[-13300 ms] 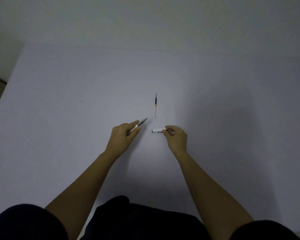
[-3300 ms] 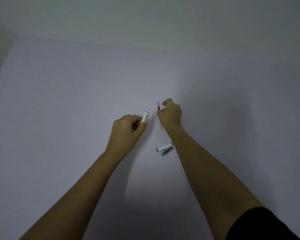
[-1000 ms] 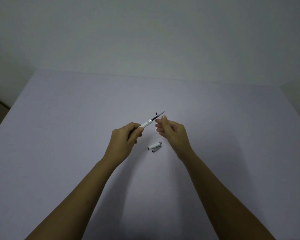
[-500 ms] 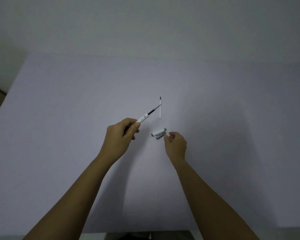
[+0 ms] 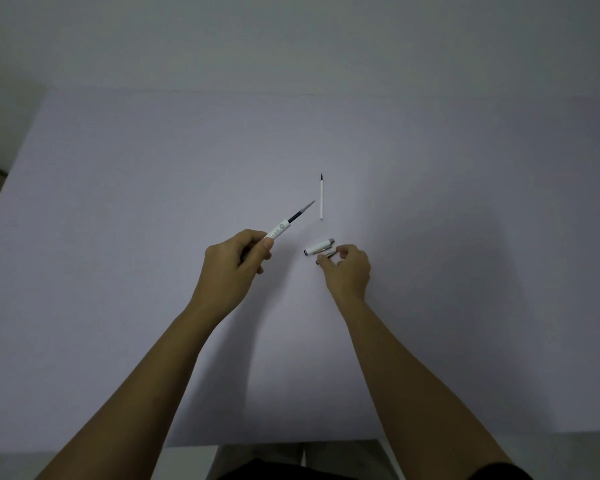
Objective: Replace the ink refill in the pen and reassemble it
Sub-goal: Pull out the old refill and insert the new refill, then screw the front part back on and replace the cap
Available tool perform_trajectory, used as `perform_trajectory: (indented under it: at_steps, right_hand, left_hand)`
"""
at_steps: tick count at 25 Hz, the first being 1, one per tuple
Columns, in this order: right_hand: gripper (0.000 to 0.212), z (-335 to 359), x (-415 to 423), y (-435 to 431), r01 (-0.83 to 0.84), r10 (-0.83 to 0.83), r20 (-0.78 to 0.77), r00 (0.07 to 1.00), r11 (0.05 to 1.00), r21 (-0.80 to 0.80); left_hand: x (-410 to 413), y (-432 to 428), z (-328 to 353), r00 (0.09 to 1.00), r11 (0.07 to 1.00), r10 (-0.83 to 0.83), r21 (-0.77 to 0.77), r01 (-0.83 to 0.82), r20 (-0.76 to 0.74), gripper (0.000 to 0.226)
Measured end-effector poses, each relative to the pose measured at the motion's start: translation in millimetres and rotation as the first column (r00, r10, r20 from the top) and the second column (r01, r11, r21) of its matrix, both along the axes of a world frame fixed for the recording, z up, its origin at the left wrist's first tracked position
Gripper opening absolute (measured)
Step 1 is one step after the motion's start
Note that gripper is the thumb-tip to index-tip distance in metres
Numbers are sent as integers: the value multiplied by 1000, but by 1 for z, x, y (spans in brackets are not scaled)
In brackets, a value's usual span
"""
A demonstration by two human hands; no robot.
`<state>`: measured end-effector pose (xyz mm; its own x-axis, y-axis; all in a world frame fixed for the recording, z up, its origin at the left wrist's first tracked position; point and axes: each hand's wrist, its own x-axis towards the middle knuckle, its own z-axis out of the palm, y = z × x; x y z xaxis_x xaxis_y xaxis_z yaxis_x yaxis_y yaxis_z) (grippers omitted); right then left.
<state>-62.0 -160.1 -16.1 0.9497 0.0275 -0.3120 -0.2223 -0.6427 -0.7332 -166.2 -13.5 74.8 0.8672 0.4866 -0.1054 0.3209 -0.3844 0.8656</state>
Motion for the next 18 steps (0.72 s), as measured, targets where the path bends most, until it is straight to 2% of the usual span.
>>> perform_trajectory:
  at_steps: [4, 7, 11, 14, 18]
  right_hand:
    - [33, 5, -2, -10, 99, -93, -75, 993, 991, 93]
    - [23, 18, 3, -18, 164, -158, -43, 986, 961, 224]
    - [13, 57, 21, -25, 233, -240, -48, 969, 839, 491]
    - [14, 88, 33, -23, 202, -205, -71, 976, 738, 644]
    - [14, 115, 38, -17, 103, -119, -26, 993, 709, 697]
  left_hand:
    - [1, -6, 0, 1000, 1000, -16, -10, 16, -7, 11]
    - [4, -8, 4, 999, 999, -39, 6, 39, 4, 13]
    - [6, -8, 11, 997, 996, -76, 49, 75, 9, 16]
    - [7, -7, 17, 992, 988, -122, 95, 122, -7, 18]
    - [9, -7, 27, 992, 987, -127, 105, 124, 24, 17]
